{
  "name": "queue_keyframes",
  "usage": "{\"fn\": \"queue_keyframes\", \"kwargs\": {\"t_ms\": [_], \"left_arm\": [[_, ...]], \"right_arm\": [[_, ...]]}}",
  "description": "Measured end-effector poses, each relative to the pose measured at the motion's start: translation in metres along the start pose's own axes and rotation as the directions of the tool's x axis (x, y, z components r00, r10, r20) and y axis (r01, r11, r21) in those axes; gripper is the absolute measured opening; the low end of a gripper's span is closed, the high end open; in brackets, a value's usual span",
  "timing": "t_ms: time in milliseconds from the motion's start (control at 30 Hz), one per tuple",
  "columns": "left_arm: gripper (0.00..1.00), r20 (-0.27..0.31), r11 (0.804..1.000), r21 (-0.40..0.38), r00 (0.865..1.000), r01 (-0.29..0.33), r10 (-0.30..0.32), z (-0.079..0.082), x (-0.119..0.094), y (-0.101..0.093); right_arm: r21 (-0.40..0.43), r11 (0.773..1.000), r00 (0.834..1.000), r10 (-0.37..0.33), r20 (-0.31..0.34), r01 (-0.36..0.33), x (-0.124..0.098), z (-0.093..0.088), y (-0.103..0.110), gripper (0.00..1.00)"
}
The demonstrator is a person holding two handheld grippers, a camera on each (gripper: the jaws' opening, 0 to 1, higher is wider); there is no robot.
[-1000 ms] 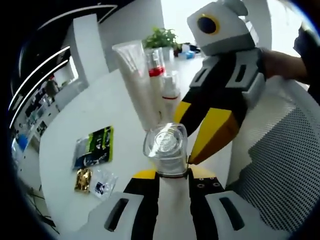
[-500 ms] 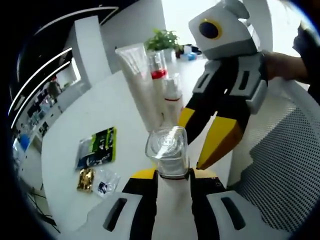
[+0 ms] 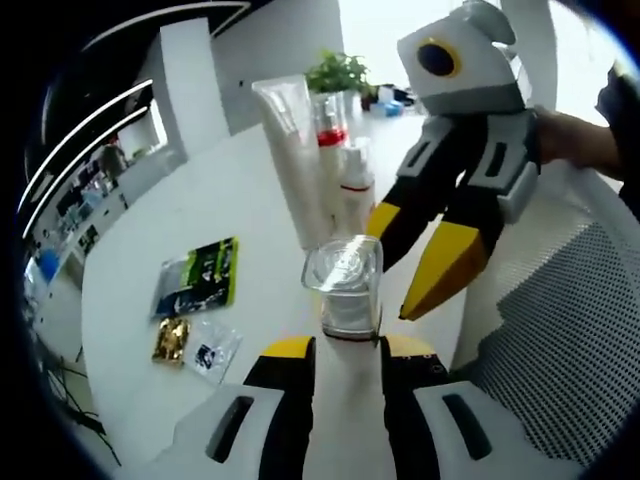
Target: Arrange the skincare products in the storage area until every visible bottle or jar stands upright without overlapping.
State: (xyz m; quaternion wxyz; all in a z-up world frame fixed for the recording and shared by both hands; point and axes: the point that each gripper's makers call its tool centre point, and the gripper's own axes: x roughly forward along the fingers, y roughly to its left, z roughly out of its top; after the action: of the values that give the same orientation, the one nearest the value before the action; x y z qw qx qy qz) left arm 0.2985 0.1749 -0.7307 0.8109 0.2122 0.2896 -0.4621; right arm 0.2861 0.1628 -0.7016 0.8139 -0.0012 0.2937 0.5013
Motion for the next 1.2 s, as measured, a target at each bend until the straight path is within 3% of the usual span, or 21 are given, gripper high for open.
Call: {"fn": "queue_keyframes", "kwargs": {"t_ms": [600, 1200], "left_arm": [[0.17, -0.035, 1.000, -0.019, 0.999, -0.021, 0.020, 0.004, -0.018, -0.004], [0.19, -0.035, 1.000, 0.017, 0.999, -0.003, 0.003, 0.008, -0.009, -0.007]], "right_arm": [[-0.004, 1.000, 1.000, 0.010, 0.012, -0.010, 0.000, 0.004, 0.002, 0.18], [-0.002, 0.999, 0.999, 0.048, 0.010, -0.048, 0.000, 0.004, 0.011, 0.10]]}}
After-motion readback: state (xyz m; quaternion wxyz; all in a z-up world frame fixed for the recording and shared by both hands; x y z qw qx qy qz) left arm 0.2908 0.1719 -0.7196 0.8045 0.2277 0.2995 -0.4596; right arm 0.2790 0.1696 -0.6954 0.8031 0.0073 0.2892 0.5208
